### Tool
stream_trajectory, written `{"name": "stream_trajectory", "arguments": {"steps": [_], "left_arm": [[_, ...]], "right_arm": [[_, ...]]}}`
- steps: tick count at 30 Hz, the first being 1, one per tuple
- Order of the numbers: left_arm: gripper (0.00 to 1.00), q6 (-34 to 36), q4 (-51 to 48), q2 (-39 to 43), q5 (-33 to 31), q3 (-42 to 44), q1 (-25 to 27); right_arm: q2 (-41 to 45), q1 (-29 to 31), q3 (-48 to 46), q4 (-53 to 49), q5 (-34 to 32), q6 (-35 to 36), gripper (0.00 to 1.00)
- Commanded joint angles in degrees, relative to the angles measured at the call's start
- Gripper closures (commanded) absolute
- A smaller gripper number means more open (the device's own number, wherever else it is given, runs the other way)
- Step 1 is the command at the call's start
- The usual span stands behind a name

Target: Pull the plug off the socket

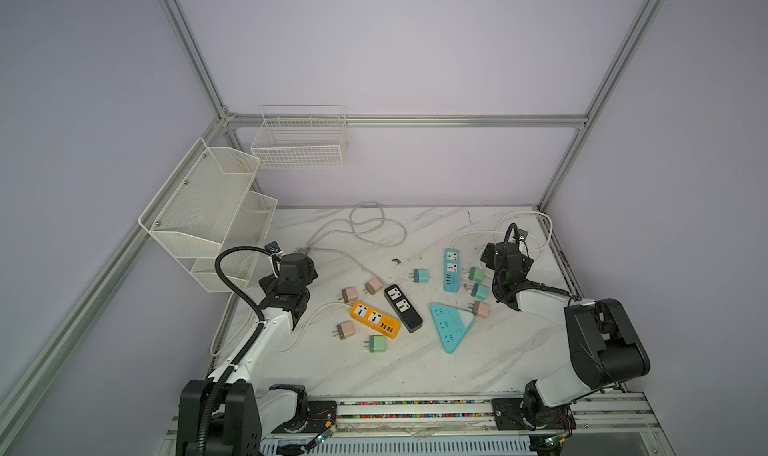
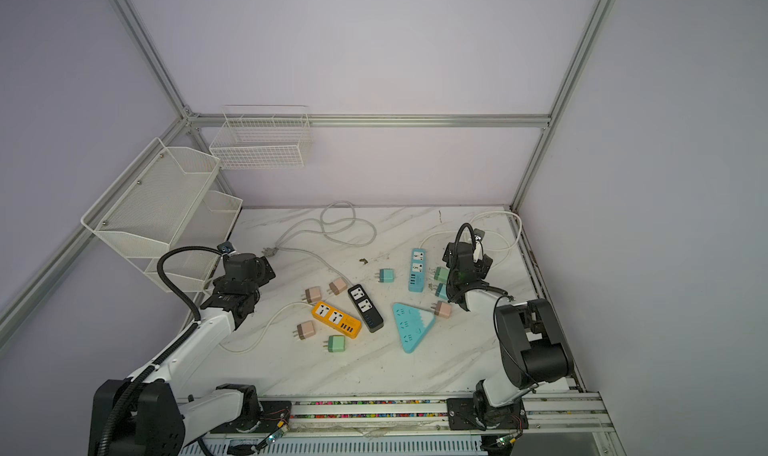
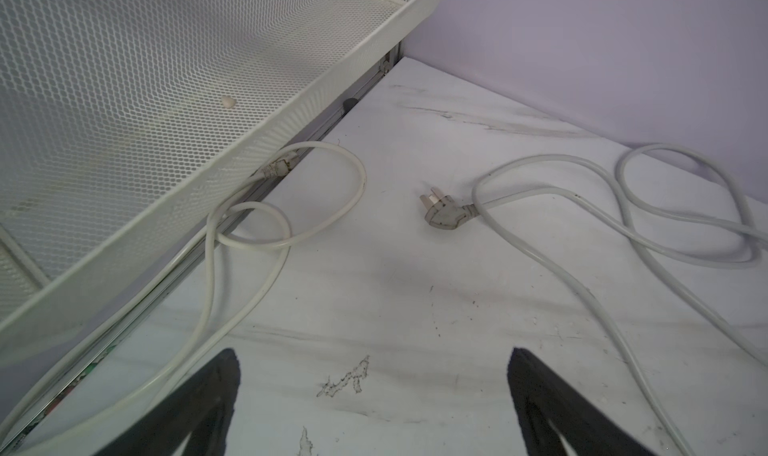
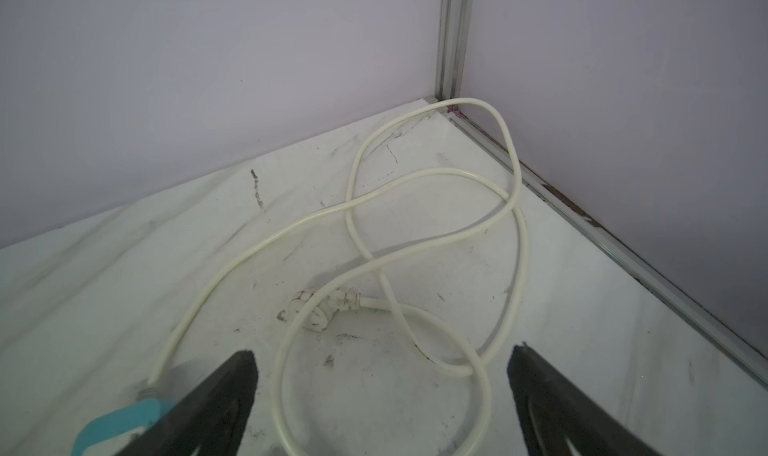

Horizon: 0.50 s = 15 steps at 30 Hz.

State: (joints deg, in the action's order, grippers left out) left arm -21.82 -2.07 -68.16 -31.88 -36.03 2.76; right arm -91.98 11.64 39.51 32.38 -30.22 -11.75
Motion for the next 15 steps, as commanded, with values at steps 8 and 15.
{"name": "stream_trajectory", "arguments": {"steps": [8,15], "left_arm": [[0.00,17.76,50.90,-10.15,5.89,17.06,-0.48],[0.00,21.94,65.03,-20.18,16.32,19.54,-0.53]], "right_arm": [[-6.84,-4.17,-5.23,28.39,11.15,11.33,0.03],[-9.54,-5.20,-11.96,42.09,20.57,13.93,0.03]]}}
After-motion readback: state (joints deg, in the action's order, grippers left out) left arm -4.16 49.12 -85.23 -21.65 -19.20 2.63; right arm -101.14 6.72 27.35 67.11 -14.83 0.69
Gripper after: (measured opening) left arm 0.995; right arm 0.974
